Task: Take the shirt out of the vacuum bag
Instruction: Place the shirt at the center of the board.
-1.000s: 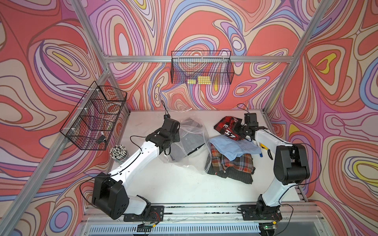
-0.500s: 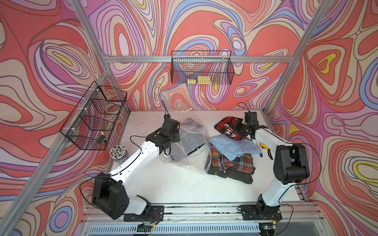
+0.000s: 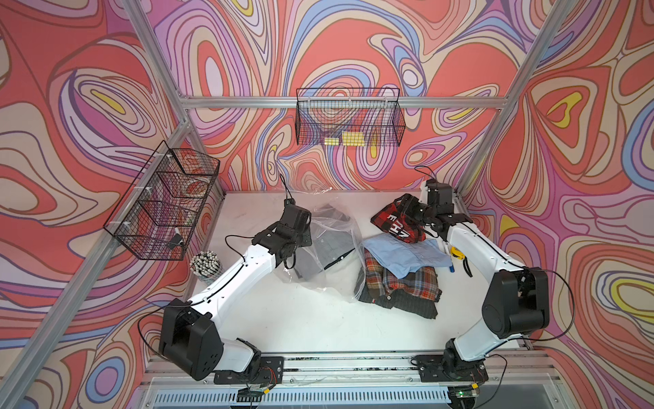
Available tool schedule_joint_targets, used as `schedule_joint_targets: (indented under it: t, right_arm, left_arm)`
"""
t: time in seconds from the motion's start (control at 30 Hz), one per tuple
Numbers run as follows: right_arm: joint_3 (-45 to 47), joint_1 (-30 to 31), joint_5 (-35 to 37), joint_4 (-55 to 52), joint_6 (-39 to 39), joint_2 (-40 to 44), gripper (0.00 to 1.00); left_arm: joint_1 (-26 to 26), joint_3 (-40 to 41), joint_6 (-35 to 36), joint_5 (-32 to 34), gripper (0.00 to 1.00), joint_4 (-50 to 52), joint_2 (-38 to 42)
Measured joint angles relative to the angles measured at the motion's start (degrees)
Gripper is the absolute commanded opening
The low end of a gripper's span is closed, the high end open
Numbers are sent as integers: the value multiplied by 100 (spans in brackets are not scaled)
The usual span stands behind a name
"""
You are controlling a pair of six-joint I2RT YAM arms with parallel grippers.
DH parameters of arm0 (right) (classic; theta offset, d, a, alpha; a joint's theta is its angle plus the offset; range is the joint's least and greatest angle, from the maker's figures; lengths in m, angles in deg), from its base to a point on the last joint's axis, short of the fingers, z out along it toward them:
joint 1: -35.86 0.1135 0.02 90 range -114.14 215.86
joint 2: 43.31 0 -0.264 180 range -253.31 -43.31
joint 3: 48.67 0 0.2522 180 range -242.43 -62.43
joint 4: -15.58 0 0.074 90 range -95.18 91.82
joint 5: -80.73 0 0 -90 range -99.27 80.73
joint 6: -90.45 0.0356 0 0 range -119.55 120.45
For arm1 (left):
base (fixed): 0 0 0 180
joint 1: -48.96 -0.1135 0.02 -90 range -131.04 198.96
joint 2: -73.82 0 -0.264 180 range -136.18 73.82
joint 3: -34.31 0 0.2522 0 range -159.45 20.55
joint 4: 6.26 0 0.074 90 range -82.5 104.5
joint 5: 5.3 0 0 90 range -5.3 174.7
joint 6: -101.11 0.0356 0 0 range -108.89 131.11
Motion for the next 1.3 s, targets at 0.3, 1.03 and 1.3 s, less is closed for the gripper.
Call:
schedule_joint_targets:
  t: [0.3, 1.03, 1.3]
  right_arm:
    - [-758, 450, 212, -389, -140, -1401, 77]
    - [-2649, 428, 560, -1163, -511, -3703, 76]
    - [-3152, 391, 11, -704, 28, -4129, 76]
  left_arm:
    - [-2, 0, 0, 4, 0, 0, 0]
    - [-2, 0, 2, 33, 0, 0, 0]
    - [-2, 0, 4, 48, 0, 0, 0]
